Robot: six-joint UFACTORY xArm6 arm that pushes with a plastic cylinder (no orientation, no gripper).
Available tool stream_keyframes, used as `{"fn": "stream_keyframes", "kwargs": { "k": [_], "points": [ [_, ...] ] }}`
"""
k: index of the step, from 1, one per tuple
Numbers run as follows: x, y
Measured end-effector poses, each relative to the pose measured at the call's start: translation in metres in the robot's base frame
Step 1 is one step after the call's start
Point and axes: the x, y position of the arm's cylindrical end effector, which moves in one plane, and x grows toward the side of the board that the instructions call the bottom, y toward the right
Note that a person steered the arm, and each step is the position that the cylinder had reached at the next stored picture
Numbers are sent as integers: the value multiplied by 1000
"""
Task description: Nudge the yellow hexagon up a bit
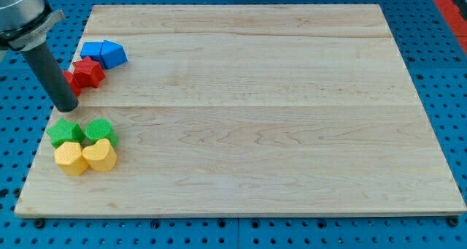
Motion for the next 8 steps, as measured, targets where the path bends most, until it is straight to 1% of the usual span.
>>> {"fn": "stream_keyframes", "kwargs": {
  "k": [4,8],
  "points": [
    [4,-2],
    [8,36]
  ]
}}
